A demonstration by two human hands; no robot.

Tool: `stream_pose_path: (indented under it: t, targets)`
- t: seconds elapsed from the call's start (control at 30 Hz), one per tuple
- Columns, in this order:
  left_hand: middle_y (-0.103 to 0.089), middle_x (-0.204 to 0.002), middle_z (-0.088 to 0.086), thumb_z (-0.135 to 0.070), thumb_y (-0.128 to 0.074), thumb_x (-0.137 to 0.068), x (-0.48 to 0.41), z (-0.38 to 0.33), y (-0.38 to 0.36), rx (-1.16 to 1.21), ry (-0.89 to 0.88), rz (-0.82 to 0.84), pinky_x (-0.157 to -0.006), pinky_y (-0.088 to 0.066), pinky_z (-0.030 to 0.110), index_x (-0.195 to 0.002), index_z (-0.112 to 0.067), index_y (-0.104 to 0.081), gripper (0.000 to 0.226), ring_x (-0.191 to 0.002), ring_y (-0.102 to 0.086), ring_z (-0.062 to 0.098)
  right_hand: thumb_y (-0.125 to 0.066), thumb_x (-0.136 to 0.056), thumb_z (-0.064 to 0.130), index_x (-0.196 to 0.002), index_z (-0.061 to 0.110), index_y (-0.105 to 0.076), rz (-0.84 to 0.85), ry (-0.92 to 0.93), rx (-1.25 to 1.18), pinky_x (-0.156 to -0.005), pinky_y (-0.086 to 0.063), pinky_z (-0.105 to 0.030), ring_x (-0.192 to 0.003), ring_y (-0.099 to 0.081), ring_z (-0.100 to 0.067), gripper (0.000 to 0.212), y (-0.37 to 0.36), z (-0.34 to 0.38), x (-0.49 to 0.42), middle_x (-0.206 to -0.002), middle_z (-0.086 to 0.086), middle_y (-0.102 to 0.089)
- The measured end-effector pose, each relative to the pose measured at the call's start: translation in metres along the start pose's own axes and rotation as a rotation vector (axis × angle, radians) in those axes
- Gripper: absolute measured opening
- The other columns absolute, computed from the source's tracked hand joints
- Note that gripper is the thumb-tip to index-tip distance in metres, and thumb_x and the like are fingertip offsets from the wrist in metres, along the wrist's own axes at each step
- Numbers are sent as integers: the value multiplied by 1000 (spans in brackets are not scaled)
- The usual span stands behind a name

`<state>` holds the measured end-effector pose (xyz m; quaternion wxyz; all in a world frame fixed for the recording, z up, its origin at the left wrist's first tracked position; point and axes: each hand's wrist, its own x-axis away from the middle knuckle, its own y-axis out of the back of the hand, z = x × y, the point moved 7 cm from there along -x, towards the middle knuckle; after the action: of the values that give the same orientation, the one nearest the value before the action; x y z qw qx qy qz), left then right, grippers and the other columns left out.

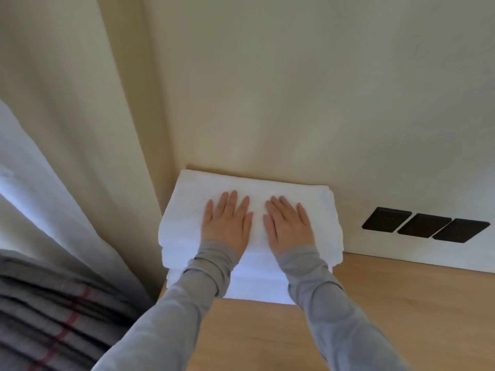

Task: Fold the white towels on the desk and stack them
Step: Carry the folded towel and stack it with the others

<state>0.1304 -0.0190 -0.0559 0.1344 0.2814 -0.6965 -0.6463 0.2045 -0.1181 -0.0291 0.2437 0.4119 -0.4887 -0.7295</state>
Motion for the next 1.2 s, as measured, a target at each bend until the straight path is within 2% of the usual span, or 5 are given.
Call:
stream_pose_path:
  t: [0.3, 0.47, 0.63, 0.8, 1.2]
  targets:
    - [8, -157, -11, -63, 23, -78, 4, 72, -11, -80, -52, 58, -117, 7, 30, -149, -27, 2, 83, -145, 7, 8, -9, -97, 46, -130, 2, -52, 91, 50, 125, -107, -35, -48, -127, -49, -27, 70, -15, -17, 14, -135, -13, -52]
    - [10, -157, -10, -54, -8, -94, -7, 74, -8, 3, -57, 147, -117, 6, 29, -150, -27, 1, 62, -144, 9, 7, -9, -94, 55, -148, 16, -22, 200, 54, 159, -118, -5, -32, -143, -17, -13, 67, -21, -23, 2, -155, 0, -21]
    - [16, -153, -11, -85, -5, -68, 11, 92, 9, 7, -215, 158, -116, 11, 31, -149, -28, 6, 99, -143, 13, 9, 1, -69, 83, -148, 21, 5, 298, 101, 241, -117, 9, -34, -145, 7, -12, 101, -5, -62, 24, -157, 4, 6]
    - [32, -150, -8, -59, -60, -77, 21, 121, -6, -204, -242, 256, -113, 12, 34, -136, -27, 34, 116, -137, 27, 9, -49, -66, 79, -145, 17, 16, 411, 140, 231, -115, 5, -28, -144, 10, -17, 120, -7, -87, 35, -156, -3, 14]
    - [27, -153, -9, -29, -70, -79, 12, 118, -4, -233, -155, 331, -116, 2, 37, -145, -25, 22, 113, -143, 16, 10, -68, -66, 65, -147, 11, 13, 515, 68, 186, -115, 3, -27, -145, 9, -18, 126, -11, -93, 29, -156, -6, 13]
